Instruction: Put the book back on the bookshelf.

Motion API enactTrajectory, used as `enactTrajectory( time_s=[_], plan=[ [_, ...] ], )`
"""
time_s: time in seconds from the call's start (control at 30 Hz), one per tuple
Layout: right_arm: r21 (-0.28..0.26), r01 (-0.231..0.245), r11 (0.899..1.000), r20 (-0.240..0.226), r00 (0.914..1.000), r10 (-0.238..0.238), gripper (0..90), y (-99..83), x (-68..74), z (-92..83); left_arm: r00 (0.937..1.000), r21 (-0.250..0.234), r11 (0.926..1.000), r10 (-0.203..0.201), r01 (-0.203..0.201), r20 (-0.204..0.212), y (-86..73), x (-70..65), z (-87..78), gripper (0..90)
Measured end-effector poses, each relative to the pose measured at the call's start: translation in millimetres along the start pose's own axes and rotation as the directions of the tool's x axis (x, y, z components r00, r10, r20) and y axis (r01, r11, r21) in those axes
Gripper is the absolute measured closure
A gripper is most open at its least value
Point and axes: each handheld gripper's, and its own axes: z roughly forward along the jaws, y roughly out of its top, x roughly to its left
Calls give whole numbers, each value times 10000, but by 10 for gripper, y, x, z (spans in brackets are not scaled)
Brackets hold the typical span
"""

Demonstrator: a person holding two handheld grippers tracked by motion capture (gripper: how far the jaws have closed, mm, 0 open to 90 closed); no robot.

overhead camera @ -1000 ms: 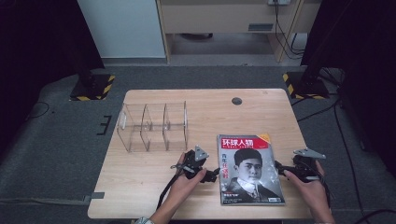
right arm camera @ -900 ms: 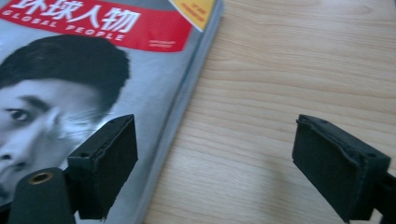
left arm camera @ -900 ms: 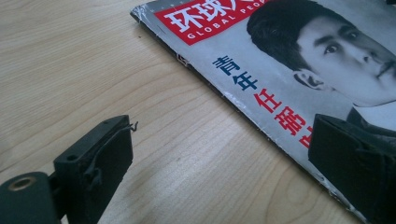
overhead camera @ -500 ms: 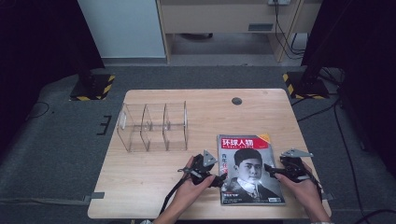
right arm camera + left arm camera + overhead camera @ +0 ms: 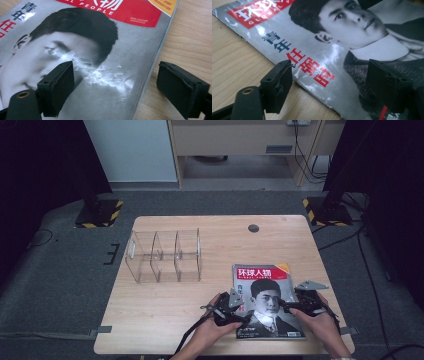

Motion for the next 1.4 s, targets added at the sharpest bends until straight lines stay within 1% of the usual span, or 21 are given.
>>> enactTrajectory(
  time_s=[0.03,0.07,0.13,0.17,0.27,0.33,0.4,0.5,0.6,0.67,0.7,0.73,0.87,0.93,1.0,1.03,1.13,1.23,1.3,1.33,1.4],
  plan=[
    [-15,144,9999,-4,9999,-144,160,5,22,4,10000,117,9999,35,-35,-54,-18,10,33,204],
    [28,83,10000,60,9999,-83,160,10,36,4,9999,104,9998,-165,165,-2,-21,23,39,194],
    [73,30,10000,109,9999,-31,160,13,50,2,9997,90,9997,-249,249,19,-23,34,42,190],
    [88,106,9999,213,9997,-108,164,20,68,-4,9998,61,9998,-185,185,-7,-26,36,46,188],
    [-13,153,9999,257,9996,-153,186,37,82,-26,9998,50,9998,-172,172,-34,-27,33,49,186],
    [-171,75,9998,262,9996,-71,215,45,82,-48,9999,42,9999,-159,160,-30,-28,34,50,185],
    [-254,-192,9995,169,9997,196,260,60,74,-74,9999,36,9999,-155,155,-30,-28,35,51,184],
    [-369,-312,9988,126,9994,316,292,77,72,-100,9999,31,9999,-157,157,-41,-28,34,51,184],
    [-566,-281,9980,22,9996,283,359,106,88,-151,9999,32,9999,-159,159,-48,-28,33,52,184],
    [-607,-298,9977,-14,9996,298,376,111,89,-161,9999,30,9999,-160,160,-51,-28,33,52,184],
    [-796,-402,9960,-191,9991,388,419,128,99,-188,9998,27,9999,-165,165,-66,-28,32,53,184],
    [-855,-423,9954,-265,9988,401,431,134,105,-199,9998,27,9999,-165,165,-66,-28,32,53,184],
    [-1101,-322,9934,-443,9986,275,443,153,133,-216,9998,25,9999,-170,170,-68,-28,32,53,184],
    [-1096,-249,9937,-498,9986,195,446,152,152,-206,9998,23,9998,-172,172,-68,-28,32,54,184],
    [-1141,-308,9930,-702,9973,228,455,157,168,-205,9998,28,9999,-166,166,-66,-28,32,53,184],
    [-1141,-308,9930,-702,9973,228,455,157,168,-205,9998,28,9999,-166,166,-66,-28,32,53,184],
    [-1032,-153,9945,-836,9965,67,459,147,191,-176,9998,25,9999,-165,166,-69,-28,32,53,184],
    [-991,56,9951,-687,9976,-125,457,142,221,-148,9998,30,9999,-161,161,-69,-28,32,53,184],
    [-855,240,9960,-482,9984,-282,426,142,238,-117,9998,29,9999,-162,163,-68,-28,32,53,184],
    [-855,240,9960,-482,9984,-282,426,142,238,-117,9998,29,9999,-162,163,-68,-28,32,53,184],
    [-574,392,9976,-394,9984,-415,397,139,248,-69,9998,30,9999,-163,163,-70,-28,32,53,184]
  ],
)
